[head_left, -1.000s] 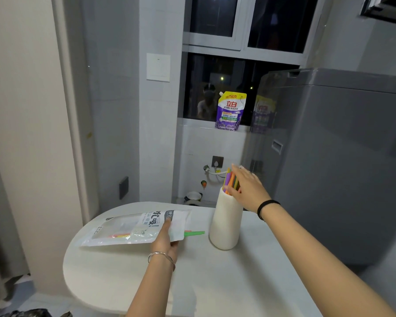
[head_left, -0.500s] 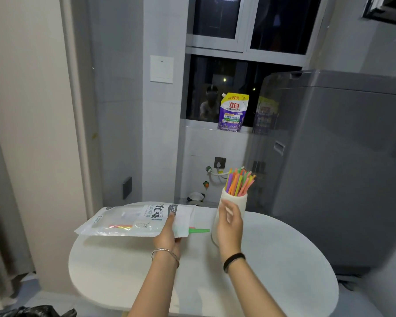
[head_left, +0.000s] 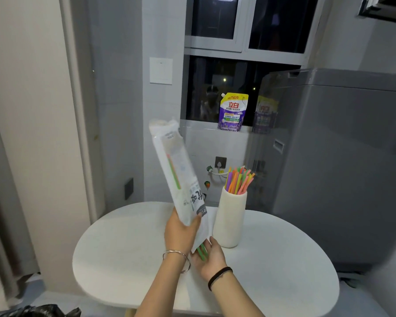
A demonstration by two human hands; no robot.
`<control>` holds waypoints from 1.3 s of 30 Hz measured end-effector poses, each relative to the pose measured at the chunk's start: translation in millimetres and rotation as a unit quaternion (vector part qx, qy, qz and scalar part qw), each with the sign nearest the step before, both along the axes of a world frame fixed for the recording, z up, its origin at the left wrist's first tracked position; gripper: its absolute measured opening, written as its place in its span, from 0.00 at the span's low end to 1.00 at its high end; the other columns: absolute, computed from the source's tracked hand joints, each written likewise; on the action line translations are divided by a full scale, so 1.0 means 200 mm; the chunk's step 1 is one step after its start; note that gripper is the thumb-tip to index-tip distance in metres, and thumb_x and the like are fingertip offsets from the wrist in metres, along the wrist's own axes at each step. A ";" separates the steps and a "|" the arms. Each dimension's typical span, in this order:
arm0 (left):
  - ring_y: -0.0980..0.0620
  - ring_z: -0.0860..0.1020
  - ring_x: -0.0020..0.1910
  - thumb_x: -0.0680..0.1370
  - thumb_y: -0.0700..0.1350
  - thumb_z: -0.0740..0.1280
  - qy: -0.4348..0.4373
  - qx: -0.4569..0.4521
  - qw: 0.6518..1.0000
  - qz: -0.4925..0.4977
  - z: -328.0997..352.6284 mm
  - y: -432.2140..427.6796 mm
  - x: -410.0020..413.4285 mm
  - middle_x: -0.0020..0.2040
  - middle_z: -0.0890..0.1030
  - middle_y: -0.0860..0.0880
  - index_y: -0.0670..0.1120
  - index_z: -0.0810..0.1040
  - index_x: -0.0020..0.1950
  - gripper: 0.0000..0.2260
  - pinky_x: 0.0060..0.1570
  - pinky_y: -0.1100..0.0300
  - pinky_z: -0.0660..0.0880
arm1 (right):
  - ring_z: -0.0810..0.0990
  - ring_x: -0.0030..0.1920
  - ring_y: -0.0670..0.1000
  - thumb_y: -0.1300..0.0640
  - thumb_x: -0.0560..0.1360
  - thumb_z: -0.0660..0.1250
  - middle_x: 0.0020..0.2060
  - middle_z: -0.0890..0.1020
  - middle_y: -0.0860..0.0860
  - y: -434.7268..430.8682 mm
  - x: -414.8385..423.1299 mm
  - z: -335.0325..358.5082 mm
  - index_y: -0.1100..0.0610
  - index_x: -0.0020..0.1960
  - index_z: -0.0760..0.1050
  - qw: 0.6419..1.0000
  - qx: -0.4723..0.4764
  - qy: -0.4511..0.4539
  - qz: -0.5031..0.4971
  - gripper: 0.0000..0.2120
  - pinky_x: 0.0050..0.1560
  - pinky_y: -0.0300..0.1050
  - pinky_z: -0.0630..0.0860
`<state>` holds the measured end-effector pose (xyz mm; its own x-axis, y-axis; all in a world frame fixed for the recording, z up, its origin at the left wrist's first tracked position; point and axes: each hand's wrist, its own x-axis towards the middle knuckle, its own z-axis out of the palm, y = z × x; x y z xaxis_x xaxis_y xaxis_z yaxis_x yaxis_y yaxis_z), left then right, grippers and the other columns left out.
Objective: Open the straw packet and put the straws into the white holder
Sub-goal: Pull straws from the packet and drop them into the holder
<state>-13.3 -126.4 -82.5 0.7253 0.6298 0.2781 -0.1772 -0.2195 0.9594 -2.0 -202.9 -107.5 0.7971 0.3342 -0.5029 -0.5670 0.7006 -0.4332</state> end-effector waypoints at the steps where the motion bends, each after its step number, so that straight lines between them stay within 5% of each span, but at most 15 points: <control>1: 0.54 0.79 0.46 0.70 0.49 0.75 0.004 0.011 1.000 -0.003 0.01 0.00 0.00 0.47 0.80 0.56 0.50 0.77 0.57 0.18 0.36 0.76 0.70 | 0.76 0.42 0.55 0.55 0.81 0.55 0.41 0.77 0.58 0.01 0.00 -0.01 0.60 0.48 0.74 1.000 0.002 -0.006 0.003 0.12 0.57 0.52 0.73; 4: 0.56 0.79 0.46 0.68 0.49 0.76 0.000 0.003 1.000 -0.017 0.03 0.02 0.00 0.47 0.81 0.57 0.53 0.77 0.56 0.18 0.37 0.76 0.72 | 0.76 0.37 0.53 0.59 0.79 0.58 0.33 0.80 0.56 0.03 -0.01 -0.03 0.60 0.44 0.75 0.999 -0.023 -0.038 0.028 0.10 0.38 0.44 0.78; 7: 0.56 0.80 0.48 0.68 0.46 0.77 -0.020 -0.037 0.999 -0.012 0.03 0.06 0.00 0.48 0.82 0.55 0.50 0.78 0.56 0.18 0.37 0.78 0.73 | 0.69 0.22 0.46 0.56 0.78 0.60 0.22 0.74 0.50 0.02 -0.03 0.00 0.58 0.39 0.73 0.983 -0.142 -0.088 0.071 0.10 0.17 0.35 0.62; 13: 0.49 0.83 0.50 0.68 0.43 0.77 -0.064 -0.211 0.975 0.041 0.02 0.17 0.01 0.52 0.84 0.46 0.41 0.81 0.57 0.19 0.44 0.66 0.78 | 0.63 0.20 0.43 0.57 0.74 0.68 0.26 0.75 0.47 -0.02 -0.04 0.04 0.59 0.41 0.75 0.955 -0.211 -0.197 0.074 0.06 0.18 0.33 0.57; 16: 0.51 0.82 0.50 0.69 0.44 0.77 -0.075 -0.312 0.946 0.055 0.02 0.22 -0.01 0.52 0.84 0.50 0.45 0.80 0.58 0.19 0.55 0.55 0.78 | 0.63 0.22 0.43 0.59 0.72 0.71 0.25 0.72 0.47 -0.06 -0.01 0.06 0.60 0.42 0.76 0.950 -0.235 -0.202 0.032 0.05 0.20 0.32 0.60; 19: 0.58 0.81 0.45 0.70 0.47 0.76 -0.092 -0.410 0.906 0.054 -0.01 0.26 -0.03 0.47 0.82 0.58 0.50 0.77 0.60 0.19 0.47 0.59 0.78 | 0.63 0.25 0.45 0.62 0.72 0.70 0.29 0.68 0.50 -0.10 0.03 0.07 0.59 0.41 0.74 0.960 -0.200 -0.192 -0.039 0.05 0.20 0.32 0.61; 24: 0.50 0.79 0.54 0.75 0.42 0.71 -0.084 -0.460 0.883 0.043 -0.04 0.23 -0.03 0.64 0.79 0.49 0.45 0.71 0.71 0.25 0.58 0.52 0.77 | 0.68 0.28 0.45 0.60 0.73 0.69 0.31 0.73 0.49 -0.10 0.05 0.11 0.57 0.42 0.75 0.972 -0.099 -0.190 -0.092 0.03 0.23 0.34 0.66; 28: 0.51 0.79 0.49 0.76 0.40 0.70 -0.060 -0.495 0.866 0.015 -0.04 0.12 -0.01 0.60 0.79 0.47 0.45 0.71 0.71 0.23 0.40 0.58 0.77 | 0.70 0.25 0.47 0.54 0.75 0.66 0.27 0.76 0.50 -0.05 0.02 0.10 0.59 0.42 0.77 0.943 -0.215 -0.255 -0.012 0.09 0.25 0.37 0.67; 31: 0.53 0.78 0.42 0.75 0.42 0.71 -0.041 -0.522 0.852 0.015 -0.04 0.11 -0.01 0.57 0.79 0.47 0.43 0.72 0.68 0.22 0.38 0.58 0.76 | 0.66 0.19 0.45 0.52 0.79 0.60 0.19 0.69 0.49 -0.07 0.03 0.12 0.59 0.39 0.76 0.920 -0.272 -0.282 -0.022 0.15 0.20 0.36 0.60; 35: 0.49 0.78 0.50 0.77 0.47 0.68 -0.050 -0.541 0.839 0.037 -0.04 0.17 -0.01 0.64 0.78 0.47 0.44 0.71 0.70 0.22 0.43 0.57 0.78 | 0.63 0.15 0.44 0.52 0.79 0.58 0.15 0.66 0.48 -0.18 0.09 0.17 0.59 0.35 0.73 0.922 -0.265 -0.256 -0.121 0.17 0.18 0.32 0.56; 39: 0.54 0.78 0.40 0.80 0.47 0.64 -0.049 -0.536 0.842 0.046 -0.04 0.16 -0.01 0.61 0.78 0.45 0.43 0.69 0.72 0.20 0.28 0.64 0.78 | 0.65 0.15 0.44 0.53 0.77 0.63 0.16 0.69 0.48 -0.22 0.09 0.17 0.58 0.33 0.73 0.930 -0.244 -0.248 -0.120 0.15 0.18 0.31 0.59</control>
